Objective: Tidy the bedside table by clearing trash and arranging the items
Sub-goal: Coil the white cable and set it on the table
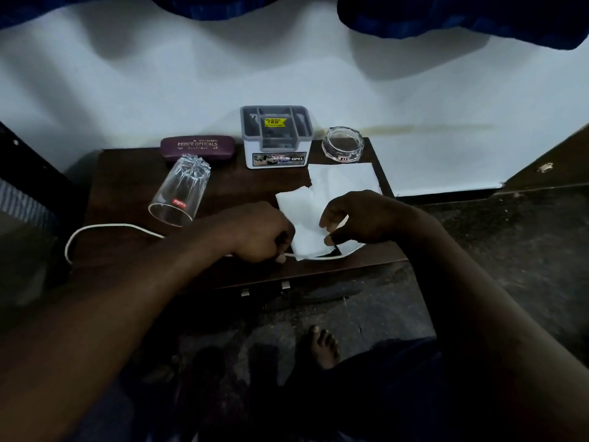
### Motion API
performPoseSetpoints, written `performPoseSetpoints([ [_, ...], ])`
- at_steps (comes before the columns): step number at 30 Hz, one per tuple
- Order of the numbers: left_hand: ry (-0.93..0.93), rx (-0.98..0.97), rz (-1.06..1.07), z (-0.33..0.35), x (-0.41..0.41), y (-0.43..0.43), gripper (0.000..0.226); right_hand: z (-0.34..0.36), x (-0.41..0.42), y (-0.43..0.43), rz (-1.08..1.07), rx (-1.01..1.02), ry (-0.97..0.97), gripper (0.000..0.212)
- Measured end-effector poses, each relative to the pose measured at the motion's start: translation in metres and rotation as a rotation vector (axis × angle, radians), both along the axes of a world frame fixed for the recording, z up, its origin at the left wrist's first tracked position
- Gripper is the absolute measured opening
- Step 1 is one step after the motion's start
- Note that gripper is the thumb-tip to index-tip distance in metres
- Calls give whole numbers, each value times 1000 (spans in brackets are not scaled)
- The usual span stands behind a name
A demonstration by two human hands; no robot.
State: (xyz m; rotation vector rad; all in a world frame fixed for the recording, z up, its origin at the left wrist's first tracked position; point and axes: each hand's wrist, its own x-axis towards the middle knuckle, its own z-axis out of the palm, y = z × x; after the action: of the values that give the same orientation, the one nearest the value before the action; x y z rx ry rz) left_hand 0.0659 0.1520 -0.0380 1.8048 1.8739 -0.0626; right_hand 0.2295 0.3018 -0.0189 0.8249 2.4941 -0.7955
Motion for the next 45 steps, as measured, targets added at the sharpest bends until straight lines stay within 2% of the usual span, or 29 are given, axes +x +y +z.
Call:
performPoseSetpoints([
  [3,-171,142,106,11,-10,-6,11,0,3,-4,-13,-125,32,30],
  [6,-495,243,333,18,-19,-11,10,4,7,-6,-80,-317,143,35],
  [9,-595,348,452,20,-32,-16,16,10,13,-3,-135,-313,271,30],
  [13,-558,456,566,20,-45,-21,18,19,23,7,-204,-326,418,19],
  [16,-511,555,694,24,-52,-25,16,23,33,17,-272,-397,509,21],
  [17,-443,597,738,26,-56,-29,12,24,37,20,-289,-408,523,24],
  [20,-75,639,857,37,-75,-52,9,27,45,24,-358,-396,550,36],
  [21,-18,622,880,40,-83,-60,9,28,46,24,-377,-389,561,39],
  [23,-19,534,862,47,-95,-76,15,33,42,19,-375,-401,580,36],
  [26,-233,447,727,51,-88,-90,35,42,20,-4,-293,-453,593,27],
  [29,-593,519,595,53,-60,-86,37,47,-14,-40,-233,-459,613,28],
  [32,-768,570,531,64,-47,-82,54,48,-44,-63,-220,-401,662,28],
  [35,-1088,419,543,75,-59,-96,77,45,-62,-68,-201,-167,653,33],
  [38,-1362,166,523,80,-80,-112,96,44,-74,-74,-212,-171,657,23],
  [40,-1352,102,619,76,-85,-114,88,44,-82,-80,-216,-214,690,20],
  [43,-1083,296,822,64,-81,-108,27,43,-94,-86,-195,-250,690,24],
  [45,-991,425,858,58,-82,-104,16,44,-100,-88,-194,-338,673,26],
])
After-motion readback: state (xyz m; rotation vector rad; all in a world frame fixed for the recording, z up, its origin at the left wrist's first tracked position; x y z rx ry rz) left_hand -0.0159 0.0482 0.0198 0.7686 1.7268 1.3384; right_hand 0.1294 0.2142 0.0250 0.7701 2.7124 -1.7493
